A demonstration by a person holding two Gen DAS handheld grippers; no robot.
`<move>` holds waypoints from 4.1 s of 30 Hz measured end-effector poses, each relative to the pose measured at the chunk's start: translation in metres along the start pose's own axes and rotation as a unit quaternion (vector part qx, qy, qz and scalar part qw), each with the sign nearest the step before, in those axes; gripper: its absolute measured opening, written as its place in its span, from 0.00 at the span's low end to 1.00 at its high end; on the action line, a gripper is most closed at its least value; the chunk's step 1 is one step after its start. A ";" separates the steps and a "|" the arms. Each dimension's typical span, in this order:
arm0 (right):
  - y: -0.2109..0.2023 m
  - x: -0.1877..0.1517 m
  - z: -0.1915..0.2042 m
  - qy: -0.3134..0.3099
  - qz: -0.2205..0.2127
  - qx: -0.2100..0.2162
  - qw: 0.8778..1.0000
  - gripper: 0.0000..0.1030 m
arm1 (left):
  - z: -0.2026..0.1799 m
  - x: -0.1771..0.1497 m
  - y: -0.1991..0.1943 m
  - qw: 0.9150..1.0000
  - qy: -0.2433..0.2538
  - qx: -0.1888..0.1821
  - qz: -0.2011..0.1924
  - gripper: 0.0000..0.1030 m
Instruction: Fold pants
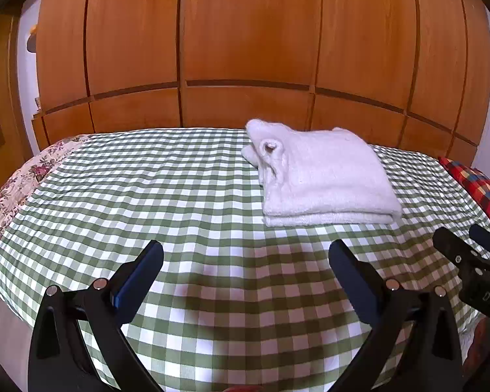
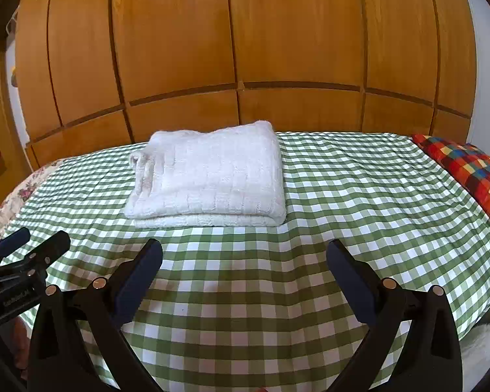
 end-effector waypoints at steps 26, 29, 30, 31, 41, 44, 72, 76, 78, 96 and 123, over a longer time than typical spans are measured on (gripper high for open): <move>0.006 -0.001 -0.005 0.006 0.009 -0.002 1.000 0.97 | -0.002 -0.004 0.006 1.000 -0.012 -0.009 0.022 0.98; 0.006 -0.001 -0.007 0.011 0.010 -0.002 1.000 0.97 | -0.003 -0.005 0.006 1.000 -0.009 -0.010 0.024 0.98; 0.006 -0.001 -0.007 0.011 0.009 -0.002 1.000 0.97 | -0.004 -0.004 0.006 1.000 -0.009 -0.009 0.022 0.98; 0.006 -0.001 -0.008 0.011 0.010 -0.002 1.000 0.97 | -0.003 -0.004 0.005 1.000 -0.009 -0.009 0.021 0.98; 0.007 -0.002 -0.005 0.011 0.012 0.003 1.000 0.97 | -0.006 -0.005 0.005 1.000 -0.005 -0.014 0.026 0.98; 0.007 -0.003 -0.005 0.013 0.012 0.004 1.000 0.97 | -0.005 -0.005 0.005 1.000 -0.005 -0.016 0.026 0.98; 0.013 -0.007 -0.002 0.010 0.022 0.007 1.000 0.97 | -0.009 -0.010 0.006 0.999 -0.005 -0.016 0.031 0.98; 0.014 -0.008 -0.002 0.011 0.023 0.008 1.000 0.97 | -0.009 -0.011 0.009 0.999 -0.007 -0.018 0.036 0.98; 0.015 -0.008 -0.002 0.010 0.024 0.009 1.000 0.97 | -0.008 -0.011 0.010 0.999 -0.006 -0.019 0.037 0.98; 0.021 -0.008 -0.003 0.010 0.033 0.014 0.999 0.97 | -0.007 -0.014 0.013 0.999 -0.007 -0.023 0.043 0.98; 0.043 -0.005 -0.008 0.019 0.049 0.021 0.998 0.97 | -0.005 -0.013 0.039 0.997 -0.003 -0.024 0.068 0.98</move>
Point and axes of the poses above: each gripper's, at about its wrist camera, not at the fingertips, and y roughly the way its jaws point, z to its left, x to its top, the point moved 4 cm from there along y, roughly the way its jaws point
